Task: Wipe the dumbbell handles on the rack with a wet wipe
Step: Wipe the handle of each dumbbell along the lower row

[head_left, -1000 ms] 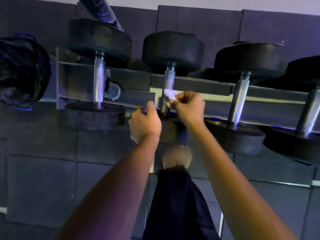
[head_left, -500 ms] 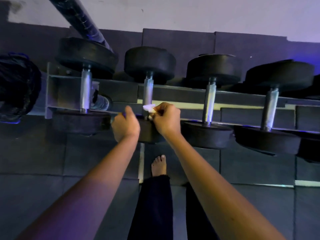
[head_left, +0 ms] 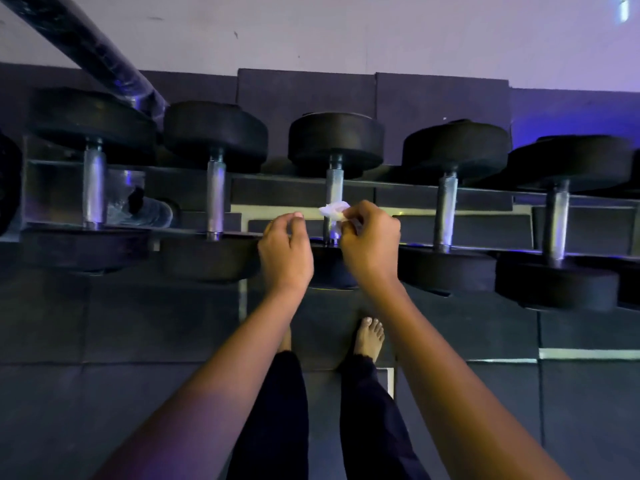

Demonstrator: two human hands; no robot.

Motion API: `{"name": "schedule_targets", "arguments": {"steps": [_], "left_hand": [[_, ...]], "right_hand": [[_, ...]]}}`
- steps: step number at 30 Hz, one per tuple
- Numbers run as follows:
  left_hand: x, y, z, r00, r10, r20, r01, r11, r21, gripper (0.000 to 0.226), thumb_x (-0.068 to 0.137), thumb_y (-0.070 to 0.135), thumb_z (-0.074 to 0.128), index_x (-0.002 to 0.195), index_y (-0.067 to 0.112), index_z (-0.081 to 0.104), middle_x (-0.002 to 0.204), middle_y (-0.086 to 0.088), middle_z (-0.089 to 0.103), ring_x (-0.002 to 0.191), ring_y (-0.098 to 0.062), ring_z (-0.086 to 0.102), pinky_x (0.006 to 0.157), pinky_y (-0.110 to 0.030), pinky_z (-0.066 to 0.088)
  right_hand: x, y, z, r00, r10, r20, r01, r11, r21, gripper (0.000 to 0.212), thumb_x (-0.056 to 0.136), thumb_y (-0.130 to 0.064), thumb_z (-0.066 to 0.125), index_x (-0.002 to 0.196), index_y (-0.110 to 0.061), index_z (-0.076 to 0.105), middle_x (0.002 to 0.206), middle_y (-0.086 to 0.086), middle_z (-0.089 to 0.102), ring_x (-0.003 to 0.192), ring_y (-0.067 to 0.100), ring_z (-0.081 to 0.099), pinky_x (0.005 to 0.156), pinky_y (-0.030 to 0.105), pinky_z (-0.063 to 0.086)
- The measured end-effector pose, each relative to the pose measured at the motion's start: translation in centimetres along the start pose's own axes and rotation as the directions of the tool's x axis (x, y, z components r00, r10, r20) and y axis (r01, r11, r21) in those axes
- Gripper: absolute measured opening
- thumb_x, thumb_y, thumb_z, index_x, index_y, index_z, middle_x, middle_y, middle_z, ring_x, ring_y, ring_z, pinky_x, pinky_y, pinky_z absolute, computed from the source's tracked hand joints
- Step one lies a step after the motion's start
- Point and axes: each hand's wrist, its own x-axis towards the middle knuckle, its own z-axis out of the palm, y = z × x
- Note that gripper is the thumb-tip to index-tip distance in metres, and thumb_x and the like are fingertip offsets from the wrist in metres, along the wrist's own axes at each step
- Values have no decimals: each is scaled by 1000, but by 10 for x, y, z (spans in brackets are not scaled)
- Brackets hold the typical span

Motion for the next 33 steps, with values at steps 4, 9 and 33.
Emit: {"name": "schedule_targets", "arguments": {"steps": [4,9,33], "left_hand": [[2,-4,27,986,-169,10,168,985,46,42,100,37,40,106,4,65,109,-15,63,101,-30,58,77,-32,40],[8,-13,41,972,-232,-38,235,965,118,41,95,47,43,89,14,67,95,-9,66,88,-27,61,67,-32,42],[-2,0,36,970,-224,-99,238,957,167,42,93,40,45,58,17,52,58,3,49,56,-9,42,49,-26,24]], "right_hand": [[10,27,-8,998,36,44,-35,999,-26,13,90,-5,61,101,-7,68,99,7,68,81,11,59,60,0,35],[16,43,3,985,31,169,-34,999,14,21,90,-8,64,111,-8,67,111,7,68,97,12,62,75,12,44],[74,19,40,994,-91,-68,91,996,1,10,85,-12,64,92,-10,70,88,11,69,82,27,66,74,34,53]]}}
